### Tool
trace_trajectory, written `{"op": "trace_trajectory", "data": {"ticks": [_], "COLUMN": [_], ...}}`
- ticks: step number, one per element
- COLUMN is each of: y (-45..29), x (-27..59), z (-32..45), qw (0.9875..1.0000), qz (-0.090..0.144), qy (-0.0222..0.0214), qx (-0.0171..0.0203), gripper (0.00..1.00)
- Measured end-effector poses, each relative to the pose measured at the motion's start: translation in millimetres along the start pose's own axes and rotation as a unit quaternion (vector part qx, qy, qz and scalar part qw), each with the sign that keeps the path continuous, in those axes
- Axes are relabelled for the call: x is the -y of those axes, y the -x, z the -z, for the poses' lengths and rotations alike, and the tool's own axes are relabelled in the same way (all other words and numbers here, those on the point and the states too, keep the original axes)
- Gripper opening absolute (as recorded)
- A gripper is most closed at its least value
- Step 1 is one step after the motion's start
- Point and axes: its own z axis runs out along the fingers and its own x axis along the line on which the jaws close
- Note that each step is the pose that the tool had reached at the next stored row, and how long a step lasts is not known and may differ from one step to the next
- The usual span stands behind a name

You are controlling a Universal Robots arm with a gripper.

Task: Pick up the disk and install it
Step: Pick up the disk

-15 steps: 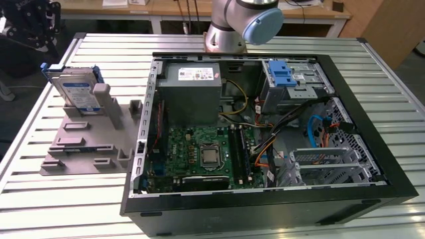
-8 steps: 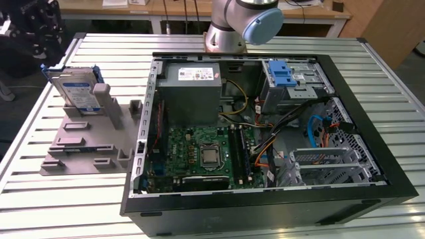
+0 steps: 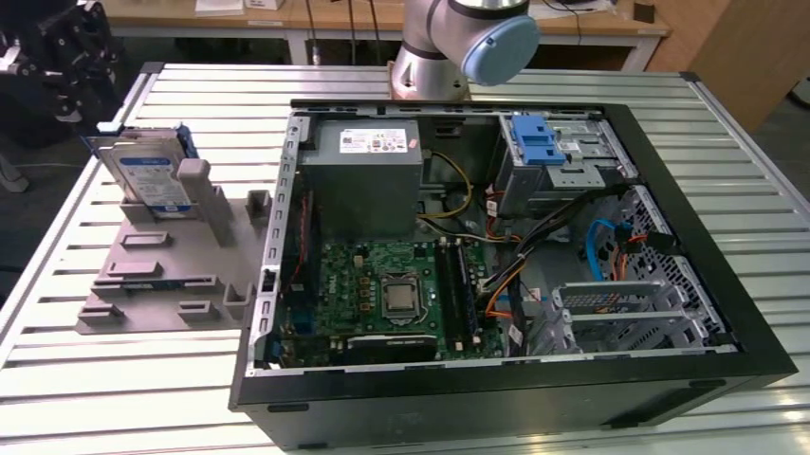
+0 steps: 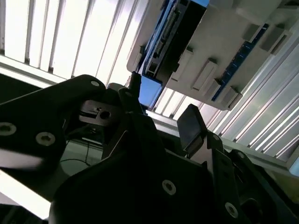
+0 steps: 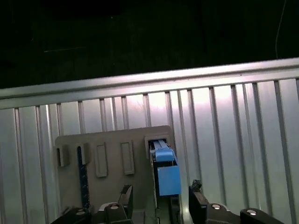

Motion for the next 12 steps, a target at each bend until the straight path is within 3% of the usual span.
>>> {"op": "trace_trajectory", "data": {"ticks": [3, 7, 12], "y": [0.1, -0.2, 2.6], "x": [-0.1, -3.2, -5.0], "z": [-3.2, -6.2, -10.6], "qw": [0.9997, 0.9996, 0.9996], "qz": [0.024, 0.027, 0.029], "qy": [-0.0002, -0.0010, -0.0009], "qx": [-0.0005, -0.0035, -0.0036], "gripper": [0.59, 0.59, 0.59]}}
